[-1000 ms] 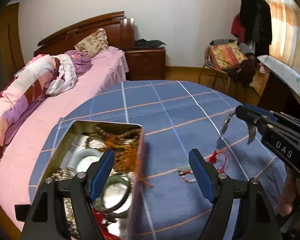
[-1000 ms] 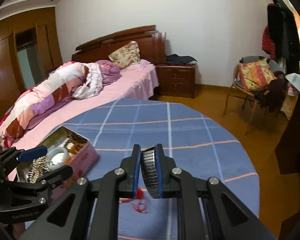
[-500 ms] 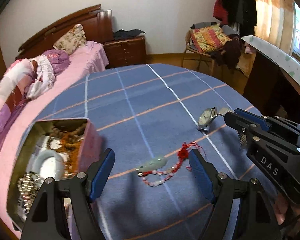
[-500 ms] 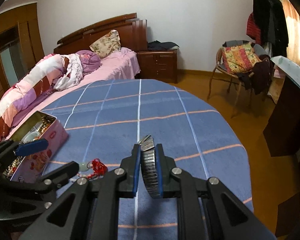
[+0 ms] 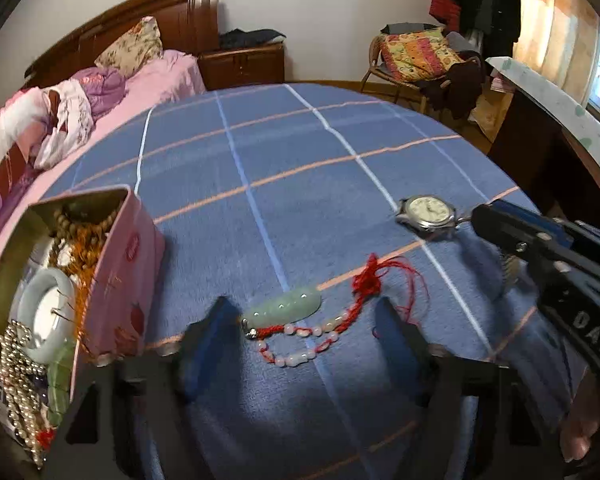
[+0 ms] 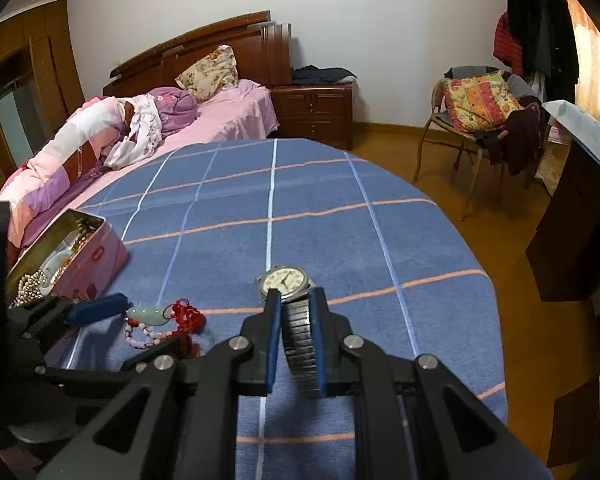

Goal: Organize jewelry
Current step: 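Grasp the jade pendant on red beads with the left tool while the right tool holds the watch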

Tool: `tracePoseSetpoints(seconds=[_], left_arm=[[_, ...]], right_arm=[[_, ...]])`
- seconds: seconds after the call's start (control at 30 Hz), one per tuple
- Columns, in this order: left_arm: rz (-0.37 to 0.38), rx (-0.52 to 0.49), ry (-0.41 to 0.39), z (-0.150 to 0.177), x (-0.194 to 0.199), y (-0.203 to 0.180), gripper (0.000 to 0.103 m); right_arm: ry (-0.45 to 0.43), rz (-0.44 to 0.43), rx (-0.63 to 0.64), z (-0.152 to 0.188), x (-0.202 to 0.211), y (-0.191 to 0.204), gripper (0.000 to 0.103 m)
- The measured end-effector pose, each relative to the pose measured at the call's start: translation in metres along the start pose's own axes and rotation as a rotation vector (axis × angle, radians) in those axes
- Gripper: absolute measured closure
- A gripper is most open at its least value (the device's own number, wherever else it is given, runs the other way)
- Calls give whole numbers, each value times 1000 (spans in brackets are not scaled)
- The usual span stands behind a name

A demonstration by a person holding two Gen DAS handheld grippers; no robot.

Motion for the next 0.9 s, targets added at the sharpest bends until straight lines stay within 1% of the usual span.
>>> tracePoseSetpoints(seconds=[0.03, 0.07, 0.1, 0.13, 0.3, 0.4, 0.53, 0.7, 0.9], left_arm=[[11, -6, -6, -1, 2, -1, 63], [15, -9, -7, -1, 2, -2, 74], [22, -14, -6, -2, 2, -2, 89], [30, -13, -4, -2, 2, -3, 92], [32, -12, -16, -1, 5, -3, 94], [19, -10, -59, -3, 19, -1, 94], [23, 4, -111, -4, 42, 4, 96], [15, 27, -174, -7, 70, 17, 96], [39, 62, -207, -11, 89, 31, 96]], right_arm=[[1, -1, 2, 1, 0, 0, 86], [3, 0, 4, 0, -1, 2, 86], [4, 2, 7, 0, -1, 2, 86], [4, 4, 9, 0, -1, 3, 86], [-2, 4, 16, 0, 1, 5, 86], [-11, 2, 21, -1, 3, 6, 86], [-23, -6, 32, -1, 5, 14, 86], [-37, -18, 60, 2, 9, 25, 86], [-52, -43, 90, 2, 17, 39, 86]])
Point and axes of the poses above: each gripper's, at about its wrist camera, not at the fingertips, and x roughly against the way its jaws point, y to its left, z to its underside, the point moved 10 cm from there along -x, roughly the way its jaws point, and after that the axes turned 12 degrees about y, right-handed, at the moved point
